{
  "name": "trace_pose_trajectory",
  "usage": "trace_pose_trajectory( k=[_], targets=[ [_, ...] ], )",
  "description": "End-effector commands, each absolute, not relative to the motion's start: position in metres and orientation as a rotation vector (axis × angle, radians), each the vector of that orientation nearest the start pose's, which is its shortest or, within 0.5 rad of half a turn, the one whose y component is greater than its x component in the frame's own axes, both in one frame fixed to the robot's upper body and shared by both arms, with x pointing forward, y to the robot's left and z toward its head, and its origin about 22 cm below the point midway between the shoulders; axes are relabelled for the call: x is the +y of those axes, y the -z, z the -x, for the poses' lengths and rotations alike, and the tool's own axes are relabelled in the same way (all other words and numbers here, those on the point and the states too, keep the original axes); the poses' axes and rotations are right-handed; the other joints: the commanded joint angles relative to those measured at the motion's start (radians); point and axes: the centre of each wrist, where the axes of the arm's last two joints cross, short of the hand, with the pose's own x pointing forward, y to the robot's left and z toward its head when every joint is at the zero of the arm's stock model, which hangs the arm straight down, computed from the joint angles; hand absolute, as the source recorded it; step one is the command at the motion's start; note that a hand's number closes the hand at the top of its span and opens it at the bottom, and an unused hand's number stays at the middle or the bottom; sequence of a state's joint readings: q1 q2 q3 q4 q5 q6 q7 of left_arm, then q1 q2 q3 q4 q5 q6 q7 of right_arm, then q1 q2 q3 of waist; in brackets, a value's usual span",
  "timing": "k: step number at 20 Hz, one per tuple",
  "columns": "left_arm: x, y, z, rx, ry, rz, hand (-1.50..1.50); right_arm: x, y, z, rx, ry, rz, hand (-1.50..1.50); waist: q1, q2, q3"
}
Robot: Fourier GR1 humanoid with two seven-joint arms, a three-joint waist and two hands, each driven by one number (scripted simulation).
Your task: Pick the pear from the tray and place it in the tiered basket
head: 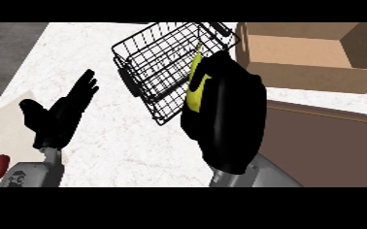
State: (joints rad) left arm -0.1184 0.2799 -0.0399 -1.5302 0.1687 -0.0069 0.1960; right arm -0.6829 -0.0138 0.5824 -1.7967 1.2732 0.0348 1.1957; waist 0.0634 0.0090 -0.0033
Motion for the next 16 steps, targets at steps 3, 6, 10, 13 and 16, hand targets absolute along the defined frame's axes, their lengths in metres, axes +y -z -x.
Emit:
trace_pose_trajectory(
  k=[3,6,10,13,16],
  targets=[
    [0.275,-0.031,-0.268,-1.416,0.150,-0.039,0.00,-0.016,-0.201,-0.279,-1.343,-0.347,1.161,1.50,-0.001,-0.001,0.001],
    [0.266,-0.031,-0.268,-1.423,0.148,-0.039,0.00,-0.007,-0.202,-0.299,-1.332,-0.378,1.167,1.50,-0.002,-0.001,0.002],
    [0.279,-0.041,-0.274,-1.431,0.122,-0.055,0.00,0.008,-0.207,-0.310,-1.337,-0.399,1.180,1.50,-0.009,-0.004,0.002],
    [0.271,-0.030,-0.269,-1.424,0.132,-0.026,0.00,0.008,-0.190,-0.331,-1.314,-0.391,1.219,1.50,-0.006,0.000,0.001],
    [0.279,-0.036,-0.270,-1.419,0.157,-0.046,0.00,0.013,-0.201,-0.343,-1.316,-0.372,1.255,1.50,-0.002,-0.001,0.001]
  ],
)
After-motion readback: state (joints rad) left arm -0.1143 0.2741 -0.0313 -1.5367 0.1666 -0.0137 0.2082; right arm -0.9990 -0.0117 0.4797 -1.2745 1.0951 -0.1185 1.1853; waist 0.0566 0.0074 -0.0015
